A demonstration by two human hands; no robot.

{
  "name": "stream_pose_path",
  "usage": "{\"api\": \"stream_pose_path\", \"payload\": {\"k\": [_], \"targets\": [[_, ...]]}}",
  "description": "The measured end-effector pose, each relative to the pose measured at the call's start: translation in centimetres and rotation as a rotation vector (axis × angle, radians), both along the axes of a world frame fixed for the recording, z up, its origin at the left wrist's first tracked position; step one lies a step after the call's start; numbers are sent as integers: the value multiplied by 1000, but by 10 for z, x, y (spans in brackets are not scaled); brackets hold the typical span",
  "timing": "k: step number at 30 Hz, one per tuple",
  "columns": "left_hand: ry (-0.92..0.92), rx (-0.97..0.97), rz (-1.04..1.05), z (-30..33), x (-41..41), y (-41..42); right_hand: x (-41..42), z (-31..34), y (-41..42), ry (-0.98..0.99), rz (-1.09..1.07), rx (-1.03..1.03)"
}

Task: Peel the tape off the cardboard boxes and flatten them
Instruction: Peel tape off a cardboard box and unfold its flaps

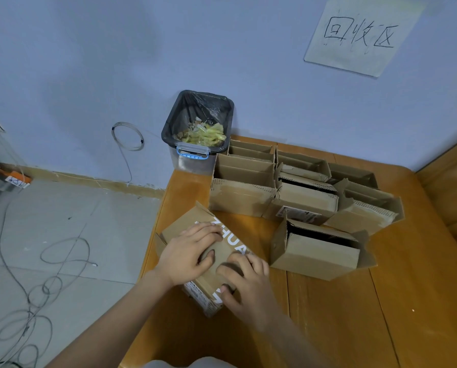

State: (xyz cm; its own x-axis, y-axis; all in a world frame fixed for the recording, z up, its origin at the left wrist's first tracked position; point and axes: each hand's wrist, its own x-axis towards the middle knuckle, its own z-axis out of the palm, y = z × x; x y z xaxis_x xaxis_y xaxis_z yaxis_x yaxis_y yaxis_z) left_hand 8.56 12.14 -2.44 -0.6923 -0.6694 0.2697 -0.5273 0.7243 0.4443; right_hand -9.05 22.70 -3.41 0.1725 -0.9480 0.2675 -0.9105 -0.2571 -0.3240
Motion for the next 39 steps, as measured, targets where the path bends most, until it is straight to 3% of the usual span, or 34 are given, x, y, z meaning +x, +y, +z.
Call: {"api": "stream_pose_path", "payload": {"k": [39], "targets": [[-6,32,5,3,0,2,2,5,7,-142,14,-33]]}}
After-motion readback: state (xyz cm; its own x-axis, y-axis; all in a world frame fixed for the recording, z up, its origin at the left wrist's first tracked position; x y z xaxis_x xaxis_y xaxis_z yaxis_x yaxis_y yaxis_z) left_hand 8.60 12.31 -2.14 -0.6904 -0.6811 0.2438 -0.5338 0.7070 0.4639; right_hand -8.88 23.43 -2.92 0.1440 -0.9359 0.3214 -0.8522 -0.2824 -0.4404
